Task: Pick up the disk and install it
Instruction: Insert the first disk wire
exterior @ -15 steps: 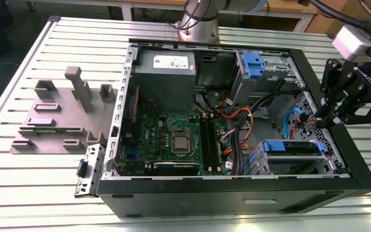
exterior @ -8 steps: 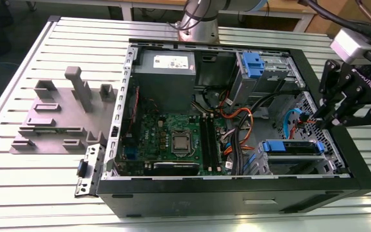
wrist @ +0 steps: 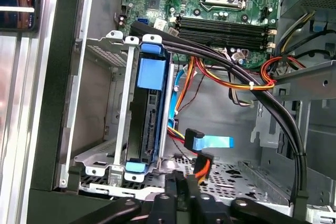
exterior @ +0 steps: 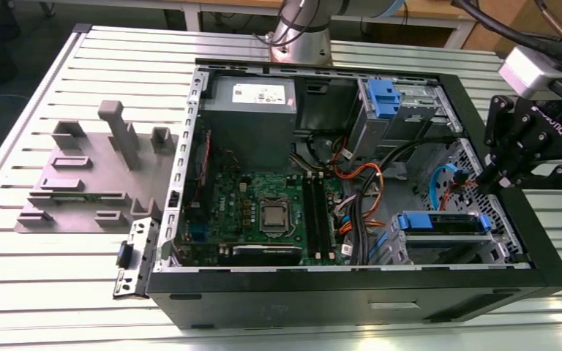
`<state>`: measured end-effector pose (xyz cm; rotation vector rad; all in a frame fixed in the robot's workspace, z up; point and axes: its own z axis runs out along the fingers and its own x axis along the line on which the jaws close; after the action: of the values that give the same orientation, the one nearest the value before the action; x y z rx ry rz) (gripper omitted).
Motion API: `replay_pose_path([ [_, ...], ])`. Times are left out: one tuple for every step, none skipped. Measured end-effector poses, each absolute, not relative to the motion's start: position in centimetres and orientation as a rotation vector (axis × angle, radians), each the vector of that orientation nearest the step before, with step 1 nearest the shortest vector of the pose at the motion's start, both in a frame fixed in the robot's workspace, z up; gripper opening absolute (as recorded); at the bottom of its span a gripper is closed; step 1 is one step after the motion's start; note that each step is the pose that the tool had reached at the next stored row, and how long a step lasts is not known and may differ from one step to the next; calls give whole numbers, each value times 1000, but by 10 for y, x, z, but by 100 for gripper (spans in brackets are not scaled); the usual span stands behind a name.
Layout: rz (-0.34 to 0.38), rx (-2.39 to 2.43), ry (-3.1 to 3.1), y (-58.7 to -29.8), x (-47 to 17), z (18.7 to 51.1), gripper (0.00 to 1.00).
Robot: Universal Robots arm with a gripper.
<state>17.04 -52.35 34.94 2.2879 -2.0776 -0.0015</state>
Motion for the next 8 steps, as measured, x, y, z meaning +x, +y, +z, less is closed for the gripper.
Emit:
replay_pose_path([
  [0, 2287, -2077, -524, 170, 349, 18],
  [2, 2286, -2076, -523, 170, 349, 17],
  [4, 2285, -2075, -523, 170, 349, 17],
  [5, 2284, -2074, -523, 170, 350, 17],
  [6, 2284, -2074, -523, 170, 350, 17],
  [7, 2283, -2073, -523, 169, 350, 17],
  [9, 2283, -2073, -523, 167, 350, 17],
  [10, 2283, -2072, -523, 165, 350, 17],
])
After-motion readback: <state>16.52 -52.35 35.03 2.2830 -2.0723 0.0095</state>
